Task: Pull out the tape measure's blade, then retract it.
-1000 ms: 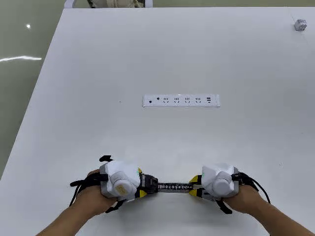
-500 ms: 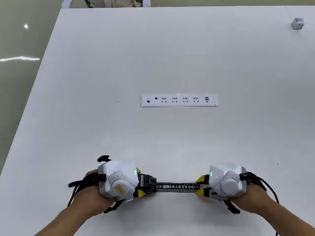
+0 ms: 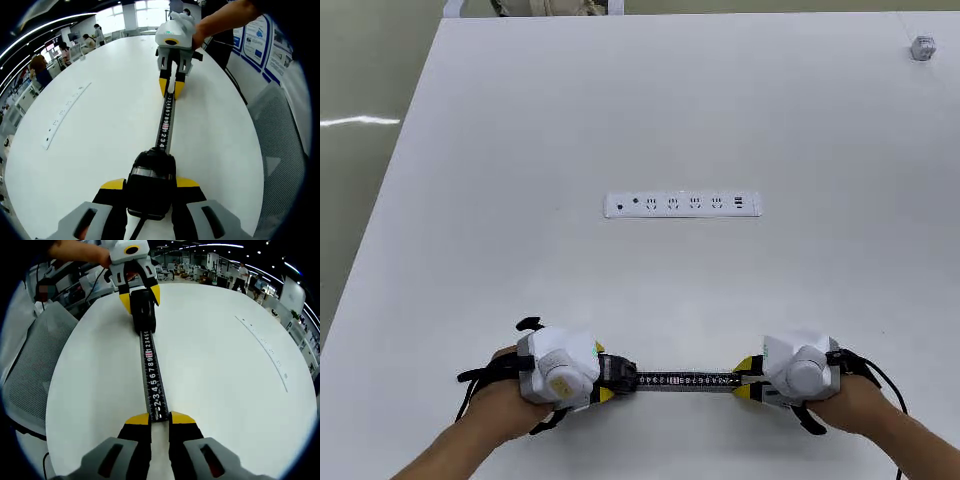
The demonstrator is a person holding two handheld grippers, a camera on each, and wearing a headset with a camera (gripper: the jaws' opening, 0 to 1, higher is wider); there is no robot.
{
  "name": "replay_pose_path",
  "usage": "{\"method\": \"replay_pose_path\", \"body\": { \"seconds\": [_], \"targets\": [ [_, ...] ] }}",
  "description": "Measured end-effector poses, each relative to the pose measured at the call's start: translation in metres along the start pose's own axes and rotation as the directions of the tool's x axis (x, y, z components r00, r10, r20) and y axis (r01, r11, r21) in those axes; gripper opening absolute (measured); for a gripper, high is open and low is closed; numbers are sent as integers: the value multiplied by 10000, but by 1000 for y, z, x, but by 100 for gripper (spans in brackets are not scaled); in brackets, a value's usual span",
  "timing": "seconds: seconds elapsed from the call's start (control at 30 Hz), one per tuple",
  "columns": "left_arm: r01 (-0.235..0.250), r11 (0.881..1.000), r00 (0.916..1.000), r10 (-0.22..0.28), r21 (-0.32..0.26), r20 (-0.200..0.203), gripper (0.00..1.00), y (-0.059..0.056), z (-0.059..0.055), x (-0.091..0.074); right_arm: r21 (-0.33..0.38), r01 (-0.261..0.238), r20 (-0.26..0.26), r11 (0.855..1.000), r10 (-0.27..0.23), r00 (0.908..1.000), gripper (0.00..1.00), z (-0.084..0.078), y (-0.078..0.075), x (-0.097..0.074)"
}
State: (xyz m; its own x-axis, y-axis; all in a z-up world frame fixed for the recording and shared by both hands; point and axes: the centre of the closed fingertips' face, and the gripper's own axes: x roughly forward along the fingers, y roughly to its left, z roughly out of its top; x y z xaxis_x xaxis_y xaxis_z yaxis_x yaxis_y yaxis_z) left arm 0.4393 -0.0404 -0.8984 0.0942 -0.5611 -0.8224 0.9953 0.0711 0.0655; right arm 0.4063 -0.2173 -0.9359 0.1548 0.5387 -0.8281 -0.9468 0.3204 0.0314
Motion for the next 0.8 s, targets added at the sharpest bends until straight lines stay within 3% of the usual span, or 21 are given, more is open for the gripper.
{"method": "replay_pose_path", "body": {
  "seconds": [0.8],
  "targets": [
    [41, 10000, 10000, -41, -17, -25, 31, 0, 0, 0, 216, 61, -175, 9997, -57, 9998, 10, -40, -8, -26]
  ]
}}
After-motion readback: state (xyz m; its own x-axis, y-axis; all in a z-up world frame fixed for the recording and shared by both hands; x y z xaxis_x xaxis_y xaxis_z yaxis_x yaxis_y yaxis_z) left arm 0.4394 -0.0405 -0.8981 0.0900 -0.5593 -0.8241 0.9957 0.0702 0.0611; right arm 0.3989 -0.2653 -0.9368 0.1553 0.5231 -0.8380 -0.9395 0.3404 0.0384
